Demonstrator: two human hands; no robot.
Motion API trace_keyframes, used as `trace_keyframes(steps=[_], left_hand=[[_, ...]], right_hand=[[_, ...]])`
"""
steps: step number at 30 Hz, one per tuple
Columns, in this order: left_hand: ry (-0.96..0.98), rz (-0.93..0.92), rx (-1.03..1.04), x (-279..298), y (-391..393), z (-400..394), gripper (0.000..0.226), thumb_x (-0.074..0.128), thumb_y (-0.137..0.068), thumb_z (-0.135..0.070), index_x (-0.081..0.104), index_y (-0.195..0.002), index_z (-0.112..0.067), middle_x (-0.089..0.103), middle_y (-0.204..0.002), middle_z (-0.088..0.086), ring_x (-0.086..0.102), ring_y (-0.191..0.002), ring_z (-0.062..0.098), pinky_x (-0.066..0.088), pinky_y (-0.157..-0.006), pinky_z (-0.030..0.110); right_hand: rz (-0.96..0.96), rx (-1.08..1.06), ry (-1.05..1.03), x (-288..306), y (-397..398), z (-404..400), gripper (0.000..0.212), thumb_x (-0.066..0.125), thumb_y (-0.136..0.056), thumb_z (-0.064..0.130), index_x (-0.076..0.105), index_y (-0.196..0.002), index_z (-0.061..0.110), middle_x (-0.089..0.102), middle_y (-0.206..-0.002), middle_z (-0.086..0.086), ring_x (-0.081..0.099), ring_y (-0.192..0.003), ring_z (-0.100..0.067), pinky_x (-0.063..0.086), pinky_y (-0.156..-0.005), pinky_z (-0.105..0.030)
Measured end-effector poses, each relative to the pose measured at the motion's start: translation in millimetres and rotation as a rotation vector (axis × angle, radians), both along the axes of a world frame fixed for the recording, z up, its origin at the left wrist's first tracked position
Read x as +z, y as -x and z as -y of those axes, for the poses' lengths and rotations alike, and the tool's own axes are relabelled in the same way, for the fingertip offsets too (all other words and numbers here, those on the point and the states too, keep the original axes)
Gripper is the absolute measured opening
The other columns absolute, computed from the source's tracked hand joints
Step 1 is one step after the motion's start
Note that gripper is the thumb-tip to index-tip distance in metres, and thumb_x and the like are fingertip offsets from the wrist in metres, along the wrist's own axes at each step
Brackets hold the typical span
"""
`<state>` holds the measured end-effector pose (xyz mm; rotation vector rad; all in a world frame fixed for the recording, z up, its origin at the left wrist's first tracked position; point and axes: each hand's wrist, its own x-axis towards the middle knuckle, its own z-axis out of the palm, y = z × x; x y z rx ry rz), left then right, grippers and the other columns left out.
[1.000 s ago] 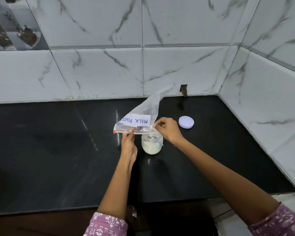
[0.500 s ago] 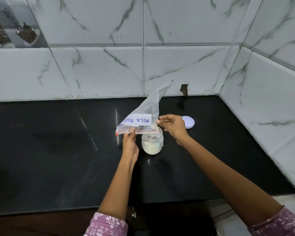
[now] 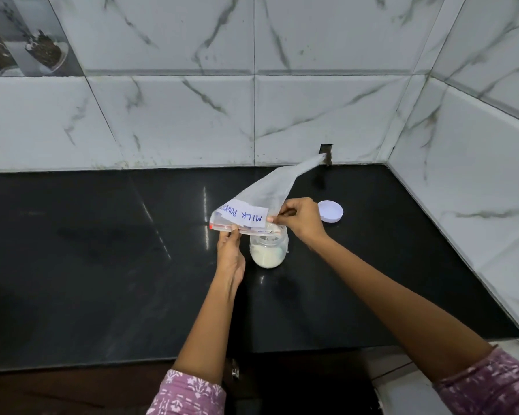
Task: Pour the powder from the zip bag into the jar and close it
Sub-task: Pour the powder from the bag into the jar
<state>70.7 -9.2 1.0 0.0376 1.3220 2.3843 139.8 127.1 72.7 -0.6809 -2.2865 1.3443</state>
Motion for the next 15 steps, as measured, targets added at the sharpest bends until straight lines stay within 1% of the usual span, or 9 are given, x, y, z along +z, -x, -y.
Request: trace_keyframes(steps=[3, 6, 8, 9, 11, 12, 13, 15], left_hand=[[-0.005, -0.016, 0.006, 0.9, 0.4, -0.5, 0.036, 0.045, -0.097, -0.010, 0.047, -0.133, -0.011, 0.057, -0.126, 0.005, 0.054, -0.110, 0.010, 0.045, -0.087, 0.018], [-0.009, -0.025, 0.014, 3.5, -1.1, -0.9, 0.037, 0.046, -0.097, -0.010, 0.046, -0.134, -0.008, 0.057, -0.126, 0.006, 0.053, -0.111, 0.010, 0.045, -0.085, 0.016], [-0.011, -0.028, 0.032, 5.6, -0.1, -1.6, 0.037, 0.047, -0.097, -0.010, 0.047, -0.133, -0.009, 0.057, -0.127, 0.006, 0.054, -0.110, 0.009, 0.046, -0.085, 0.015], [-0.011, -0.029, 0.036, 5.8, 0.5, -2.2, 0.037, 0.047, -0.096, -0.010, 0.047, -0.133, -0.009, 0.057, -0.128, 0.006, 0.054, -0.112, 0.010, 0.045, -0.087, 0.016], [0.003, -0.039, 0.028, 7.1, 0.2, -2.8, 0.038, 0.048, -0.096, -0.010, 0.047, -0.134, -0.009, 0.055, -0.133, 0.008, 0.051, -0.120, 0.015, 0.040, -0.101, 0.023], [0.016, -0.049, 0.018, 7.9, -0.2, -2.9, 0.038, 0.048, -0.096, -0.010, 0.047, -0.134, -0.009, 0.054, -0.134, 0.009, 0.049, -0.124, 0.018, 0.036, -0.107, 0.028], [0.026, -0.058, 0.012, 8.5, -0.9, -3.7, 0.037, 0.049, -0.096, -0.010, 0.048, -0.133, -0.009, 0.055, -0.134, 0.009, 0.047, -0.127, 0.019, 0.033, -0.110, 0.031], [0.032, -0.063, 0.020, 8.5, -2.0, -5.1, 0.035, 0.049, -0.096, -0.010, 0.050, -0.131, -0.013, 0.056, -0.133, 0.008, 0.047, -0.126, 0.019, 0.031, -0.112, 0.033]], right_hand=[[-0.042, -0.044, 0.028, -4.4, -1.1, -1.0, 0.017, 0.083, -0.067, 0.017, 0.069, -0.072, 0.008, 0.072, -0.079, -0.012, 0.068, -0.077, -0.026, 0.058, -0.077, -0.043], [-0.039, 0.001, 0.121, -5.7, -2.5, -2.3, 0.023, 0.078, -0.073, 0.010, 0.070, -0.094, 0.003, 0.073, -0.093, -0.014, 0.070, -0.088, -0.025, 0.057, -0.085, -0.041], [-0.014, 0.045, 0.204, -5.8, -3.0, -1.4, 0.032, 0.077, -0.073, 0.007, 0.067, -0.103, 0.004, 0.073, -0.098, -0.014, 0.070, -0.088, -0.020, 0.057, -0.084, -0.036], [-0.007, 0.053, 0.224, -4.7, -3.3, -2.2, 0.033, 0.077, -0.073, 0.006, 0.067, -0.104, 0.004, 0.073, -0.099, -0.015, 0.070, -0.085, -0.018, 0.057, -0.081, -0.032], [-0.015, 0.024, 0.235, -2.0, -3.1, -6.1, 0.026, 0.077, -0.072, 0.002, 0.068, -0.097, 0.002, 0.073, -0.097, -0.019, 0.068, -0.078, -0.017, 0.055, -0.072, -0.023], [-0.037, -0.020, 0.232, -1.7, -2.5, -7.5, 0.021, 0.077, -0.072, 0.001, 0.069, -0.091, 0.001, 0.072, -0.094, -0.021, 0.067, -0.075, -0.018, 0.053, -0.069, -0.023], [-0.064, -0.075, 0.223, -1.7, -1.8, -7.8, 0.017, 0.078, -0.071, 0.001, 0.069, -0.085, 0.001, 0.073, -0.091, -0.022, 0.066, -0.074, -0.019, 0.052, -0.067, -0.024], [-0.092, -0.148, 0.177, -4.0, -0.5, -3.2, 0.017, 0.082, -0.066, 0.004, 0.070, -0.078, 0.003, 0.073, -0.084, -0.020, 0.068, -0.072, -0.021, 0.055, -0.068, -0.030]])
